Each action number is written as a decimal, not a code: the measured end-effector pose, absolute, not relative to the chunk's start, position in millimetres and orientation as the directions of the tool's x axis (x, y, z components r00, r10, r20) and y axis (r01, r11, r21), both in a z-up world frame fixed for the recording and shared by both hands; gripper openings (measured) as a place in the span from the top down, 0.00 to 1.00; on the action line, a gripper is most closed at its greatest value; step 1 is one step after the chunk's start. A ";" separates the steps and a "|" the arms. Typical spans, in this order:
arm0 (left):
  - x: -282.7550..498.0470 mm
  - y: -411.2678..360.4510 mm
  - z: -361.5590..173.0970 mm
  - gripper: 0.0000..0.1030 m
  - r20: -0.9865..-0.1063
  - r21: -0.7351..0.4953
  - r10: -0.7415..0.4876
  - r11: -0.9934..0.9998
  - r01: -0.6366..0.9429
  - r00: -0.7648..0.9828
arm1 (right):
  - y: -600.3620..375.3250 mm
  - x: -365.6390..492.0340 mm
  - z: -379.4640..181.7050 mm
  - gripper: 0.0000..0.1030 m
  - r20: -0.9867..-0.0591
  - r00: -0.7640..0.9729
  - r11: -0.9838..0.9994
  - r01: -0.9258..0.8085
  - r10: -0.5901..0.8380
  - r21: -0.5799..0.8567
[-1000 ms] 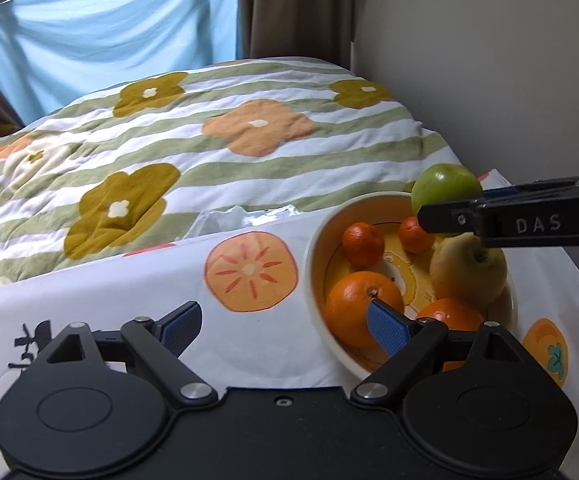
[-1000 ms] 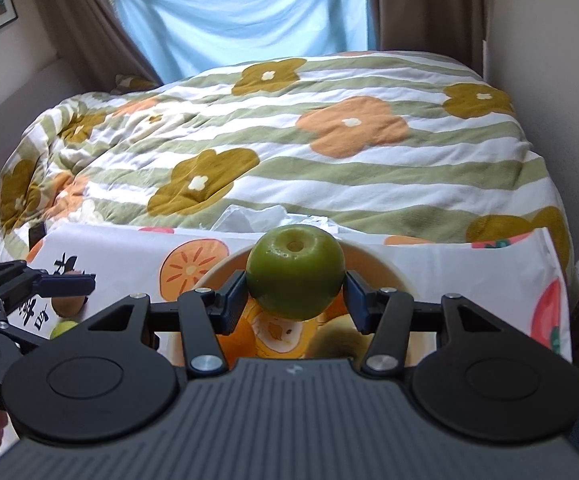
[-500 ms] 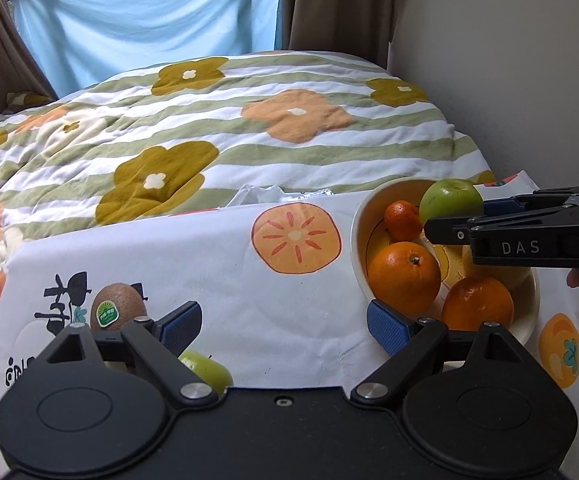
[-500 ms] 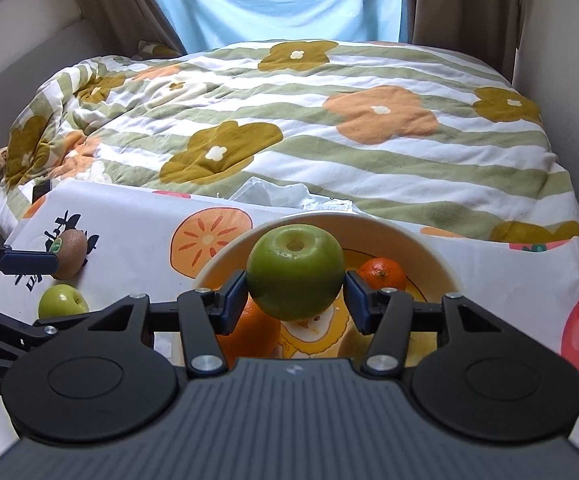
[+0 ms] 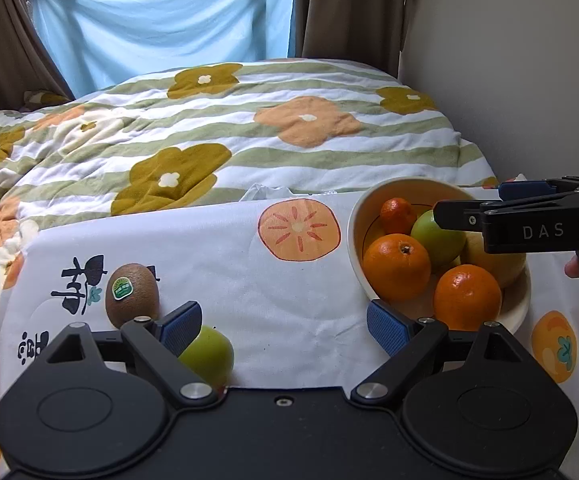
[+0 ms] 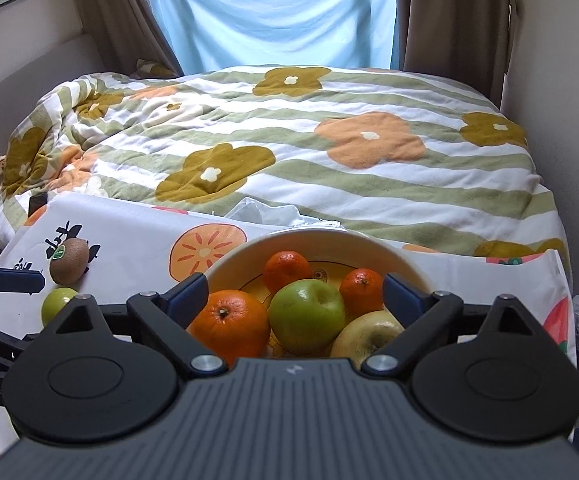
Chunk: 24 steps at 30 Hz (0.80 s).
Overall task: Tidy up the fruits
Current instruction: 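Move both tools back from the bowl toward the red cherry tomatoes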
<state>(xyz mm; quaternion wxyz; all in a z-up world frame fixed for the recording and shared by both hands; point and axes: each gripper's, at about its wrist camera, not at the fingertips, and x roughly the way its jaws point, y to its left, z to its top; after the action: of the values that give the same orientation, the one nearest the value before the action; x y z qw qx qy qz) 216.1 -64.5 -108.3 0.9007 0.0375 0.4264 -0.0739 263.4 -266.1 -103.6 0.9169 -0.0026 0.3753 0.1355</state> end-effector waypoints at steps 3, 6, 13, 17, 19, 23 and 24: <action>207.0 -66.0 -101.5 0.10 -0.761 0.012 -0.092 0.988 0.155 0.642 | -269.8 256.0 -96.4 0.00 -0.682 0.688 0.963 -0.254 0.248 0.094; 198.4 -67.6 -94.0 0.10 -0.752 0.010 -0.085 0.990 0.139 0.654 | -273.5 247.2 -88.8 0.00 -0.673 0.697 0.963 -0.256 0.248 0.091; 169.1 -73.7 -71.8 0.10 -0.707 0.021 -0.055 0.995 0.100 0.705 | -284.8 220.4 -69.9 0.00 -0.656 0.711 0.960 -0.269 0.254 0.081; 151.1 -76.6 -61.3 0.10 -0.686 0.034 -0.026 0.997 0.067 0.727 | -288.9 205.0 -61.5 0.00 -0.649 0.711 0.954 -0.287 0.272 0.085; 139.2 -76.7 -55.9 0.10 -0.673 0.041 -0.011 0.998 0.052 0.740 | -289.7 197.8 -57.3 0.00 -0.647 0.709 0.951 -0.295 0.280 0.088; 116.7 -76.0 -48.7 0.10 -0.650 0.064 0.024 0.998 0.023 0.760 | -288.9 182.5 -48.2 0.00 -0.638 0.710 0.945 -0.313 0.297 0.091; 111.3 -75.2 -47.7 0.10 -0.645 0.067 0.030 0.998 0.017 0.764 | -288.6 178.9 -46.3 0.00 -0.636 0.711 0.944 -0.317 0.299 0.090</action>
<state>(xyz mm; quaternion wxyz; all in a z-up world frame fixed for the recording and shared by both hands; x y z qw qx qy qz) 111.3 -75.2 -47.7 0.9385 0.0345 0.3436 0.0034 178.9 -288.6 -46.3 0.9249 -0.0129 0.3415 0.1663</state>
